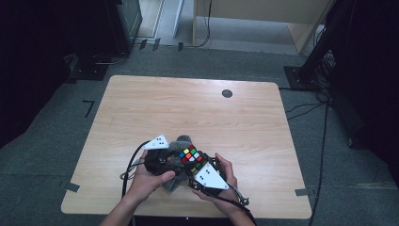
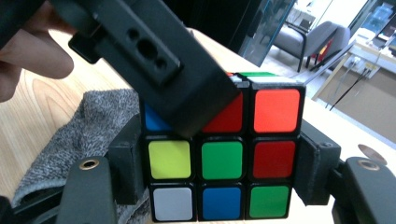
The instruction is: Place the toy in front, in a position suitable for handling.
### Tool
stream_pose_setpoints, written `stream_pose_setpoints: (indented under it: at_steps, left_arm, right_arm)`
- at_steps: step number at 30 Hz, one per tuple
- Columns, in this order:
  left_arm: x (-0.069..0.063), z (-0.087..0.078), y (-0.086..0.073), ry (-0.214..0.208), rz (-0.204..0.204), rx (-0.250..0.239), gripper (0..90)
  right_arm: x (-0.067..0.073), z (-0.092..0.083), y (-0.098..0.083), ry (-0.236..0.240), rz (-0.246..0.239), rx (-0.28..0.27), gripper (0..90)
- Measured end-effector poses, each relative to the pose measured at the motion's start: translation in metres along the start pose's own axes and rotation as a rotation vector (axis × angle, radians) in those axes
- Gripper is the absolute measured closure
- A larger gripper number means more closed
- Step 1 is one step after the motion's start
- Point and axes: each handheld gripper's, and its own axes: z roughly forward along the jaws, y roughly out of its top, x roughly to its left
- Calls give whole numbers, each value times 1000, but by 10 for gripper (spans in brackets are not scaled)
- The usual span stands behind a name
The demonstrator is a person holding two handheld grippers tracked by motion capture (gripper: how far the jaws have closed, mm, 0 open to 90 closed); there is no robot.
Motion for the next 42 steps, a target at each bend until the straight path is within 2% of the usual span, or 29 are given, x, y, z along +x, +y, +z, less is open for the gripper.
stream_pose_setpoints:
  at_steps: [2, 10, 20, 24, 29, 34, 35, 37, 39, 41, 42]
  left_arm:
    - [4, -2, 0, -30, -38, -14, 338]
    - [14, -12, 2, -93, -116, -62, 340]
    - [21, -17, 2, -121, -166, -89, 339]
    - [24, -18, 2, -163, -205, -103, 338]
    - [27, -17, 2, -183, -218, -90, 336]
    - [27, -17, 3, -173, -210, -78, 332]
    - [26, -17, 3, -162, -202, -76, 328]
    - [24, -16, 4, -115, -168, -54, 307]
    - [21, -15, 4, -91, -140, -34, 285]
    - [19, -13, 4, -71, -115, -12, 260]
    - [19, -13, 4, -71, -115, -12, 258]
  right_arm:
    - [0, -1, 1, -3, -9, -17, 328]
    - [-1, 0, -3, -22, -4, -14, 283]
    - [-3, 2, -4, -3, 27, -11, 327]
    - [-3, -1, -3, -1, 6, -31, 340]
    - [-4, -3, -2, 2, -5, -24, 342]
    - [-6, -4, -1, 18, -28, -3, 344]
    - [-6, -4, 0, 17, -36, -2, 344]
    - [-6, -5, 0, 21, -58, 0, 346]
    - [-4, -4, 1, 16, -90, 4, 347]
    - [-2, -4, 1, 15, -101, 4, 347]
    - [-2, -4, 1, 15, -101, 4, 347]
